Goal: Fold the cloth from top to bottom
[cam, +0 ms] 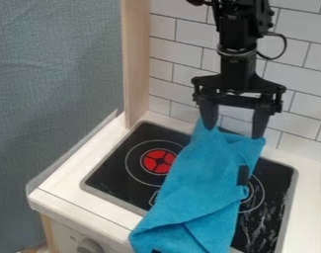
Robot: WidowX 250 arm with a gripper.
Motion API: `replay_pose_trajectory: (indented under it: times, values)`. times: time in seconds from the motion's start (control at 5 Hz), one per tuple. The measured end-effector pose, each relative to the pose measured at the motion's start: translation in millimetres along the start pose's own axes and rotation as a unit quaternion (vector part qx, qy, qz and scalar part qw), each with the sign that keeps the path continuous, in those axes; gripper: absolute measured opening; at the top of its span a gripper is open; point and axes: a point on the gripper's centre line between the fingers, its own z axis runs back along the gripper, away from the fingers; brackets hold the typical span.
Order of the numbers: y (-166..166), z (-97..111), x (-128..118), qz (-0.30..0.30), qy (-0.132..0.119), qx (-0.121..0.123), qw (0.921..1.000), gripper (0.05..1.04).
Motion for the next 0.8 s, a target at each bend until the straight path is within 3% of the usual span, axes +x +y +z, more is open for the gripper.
replay_pose_trajectory:
  times: [0.4,0.6,0.8]
  values:
    - [7,-15,0,0.015,0.035,-0.008,0.9992,0.999]
    - [17,-14,18,0.027,0.030,-0.017,0.9990,0.999]
    - [24,-14,34,0.017,0.002,0.003,0.9998,0.999]
